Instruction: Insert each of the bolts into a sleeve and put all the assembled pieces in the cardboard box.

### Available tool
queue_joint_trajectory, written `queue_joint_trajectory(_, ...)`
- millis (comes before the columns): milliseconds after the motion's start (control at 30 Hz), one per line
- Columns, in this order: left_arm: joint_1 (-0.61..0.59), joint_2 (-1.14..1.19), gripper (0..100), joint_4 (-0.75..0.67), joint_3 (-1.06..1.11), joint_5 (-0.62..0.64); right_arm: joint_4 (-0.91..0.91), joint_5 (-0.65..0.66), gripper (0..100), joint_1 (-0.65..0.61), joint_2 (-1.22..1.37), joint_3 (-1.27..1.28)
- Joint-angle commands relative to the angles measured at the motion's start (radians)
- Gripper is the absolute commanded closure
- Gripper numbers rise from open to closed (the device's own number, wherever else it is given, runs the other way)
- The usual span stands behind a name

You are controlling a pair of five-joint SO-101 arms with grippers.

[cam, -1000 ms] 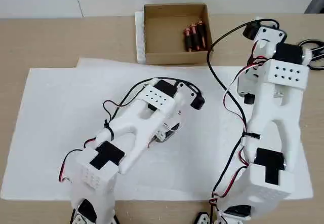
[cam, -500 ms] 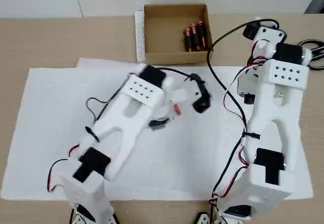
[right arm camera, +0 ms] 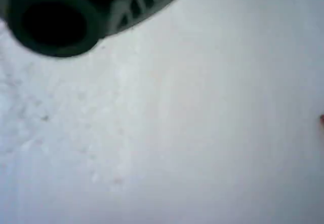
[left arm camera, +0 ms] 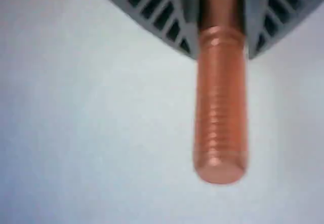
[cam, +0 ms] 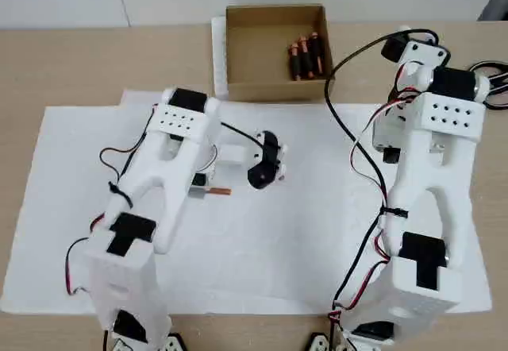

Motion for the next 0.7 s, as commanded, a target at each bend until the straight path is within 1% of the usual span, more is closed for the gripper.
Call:
queue_joint_trajectory(0, -0.006, 0.029, 100, 0.021, -0.012, -0.133, -0.001, 0.0, 99.5, 0.012, -0.068, -0.005)
queue_joint_trajectory(100, -0.003, 0.049, 100, 0.021, -0.016, -0.129, -0.001, 0.0, 99.5, 0.016, -0.068, -0.005)
queue_joint_trajectory(200, -0.006, 0.057, 100, 0.021, -0.056, -0.072, -0.001, 0.002, 99.5, 0.015, -0.068, -0.005)
queue_joint_trajectory(300, -0.003, 0.058, 99, 0.021, -0.067, -0.06, -0.002, 0.002, 99.5, 0.01, -0.068, -0.005)
queue_joint_trajectory(500, 0.003, 0.058, 93, -0.008, -0.07, -0.06, -0.004, 0.002, 99.5, 0.01, -0.068, -0.005)
queue_joint_trajectory(600, 0.005, 0.058, 92, -0.021, -0.07, -0.054, -0.004, 0.002, 99.5, 0.01, -0.068, -0.005)
queue_joint_trajectory(667, 0.0, 0.052, 92, -0.055, -0.07, -0.023, -0.002, 0.002, 99.5, 0.01, -0.068, -0.005)
